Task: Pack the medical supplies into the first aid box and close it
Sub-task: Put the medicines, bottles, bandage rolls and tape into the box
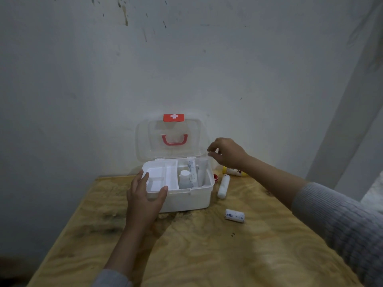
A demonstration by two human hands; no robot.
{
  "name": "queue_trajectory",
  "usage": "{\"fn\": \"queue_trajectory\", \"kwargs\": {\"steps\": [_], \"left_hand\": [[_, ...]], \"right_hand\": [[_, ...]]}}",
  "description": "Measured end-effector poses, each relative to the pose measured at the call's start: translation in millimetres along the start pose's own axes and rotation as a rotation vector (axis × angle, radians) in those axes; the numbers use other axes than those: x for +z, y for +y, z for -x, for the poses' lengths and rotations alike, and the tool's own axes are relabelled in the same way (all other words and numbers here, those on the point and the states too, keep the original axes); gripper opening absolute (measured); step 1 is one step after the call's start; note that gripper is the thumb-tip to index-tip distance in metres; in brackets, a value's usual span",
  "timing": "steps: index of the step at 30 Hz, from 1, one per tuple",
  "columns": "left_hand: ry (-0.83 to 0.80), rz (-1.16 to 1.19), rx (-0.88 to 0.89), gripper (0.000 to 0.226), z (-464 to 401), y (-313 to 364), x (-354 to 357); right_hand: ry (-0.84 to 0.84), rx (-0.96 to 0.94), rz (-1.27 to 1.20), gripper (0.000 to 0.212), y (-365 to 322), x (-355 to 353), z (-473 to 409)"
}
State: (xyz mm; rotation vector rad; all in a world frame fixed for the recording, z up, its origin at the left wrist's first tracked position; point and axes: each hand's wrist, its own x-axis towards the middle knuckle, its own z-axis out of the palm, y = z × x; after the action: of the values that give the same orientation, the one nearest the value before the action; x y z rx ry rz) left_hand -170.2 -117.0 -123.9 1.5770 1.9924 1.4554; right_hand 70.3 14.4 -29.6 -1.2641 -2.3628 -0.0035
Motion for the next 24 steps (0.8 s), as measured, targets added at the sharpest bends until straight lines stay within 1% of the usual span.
{"fn": "queue_trajectory", "kwargs": {"steps": [2,4,10,13,15,17,19,21,23,24], "left_hand": [[0.001,0.004,0.003,0.068,0,0,0],[0.003,0.005,0.006,0.068,0,1,0],[0.006,-0.001,0.010,0.068,1,4,-1],[0.007,0.001,0.004,0.068,1,4,-1],[0.006,-0.005,0.003,0.068,1,3,-1],[0.005,-0.012,-0.005,0.068,1,3,0],[0.000,-0.015,-0.011,0.068,1,3,0],[-0.001,-0.016,-0.009,0.068,0,2,0],[0.002,-0.007,-0.003,0.068,1,2,0],[0.003,0.000,-0.002,0.067,1,2,0]], "right_hand": [[0.012,0.068,0.016,0.021,19,-1,9],[-0.015,0.150,0.061,0.022,39,1,19],[-0.231,0.407,0.328,0.038,86,17,51],[-0.267,0.462,0.355,0.036,92,24,60],[-0.248,0.443,0.386,0.032,94,29,63],[-0.240,0.427,0.357,0.031,94,32,63],[-0.252,0.437,0.265,0.031,93,35,64],[-0.246,0.454,0.180,0.036,94,36,65],[-0.166,0.455,0.074,0.039,95,36,67],[-0.094,0.442,0.020,0.035,95,34,68]]}}
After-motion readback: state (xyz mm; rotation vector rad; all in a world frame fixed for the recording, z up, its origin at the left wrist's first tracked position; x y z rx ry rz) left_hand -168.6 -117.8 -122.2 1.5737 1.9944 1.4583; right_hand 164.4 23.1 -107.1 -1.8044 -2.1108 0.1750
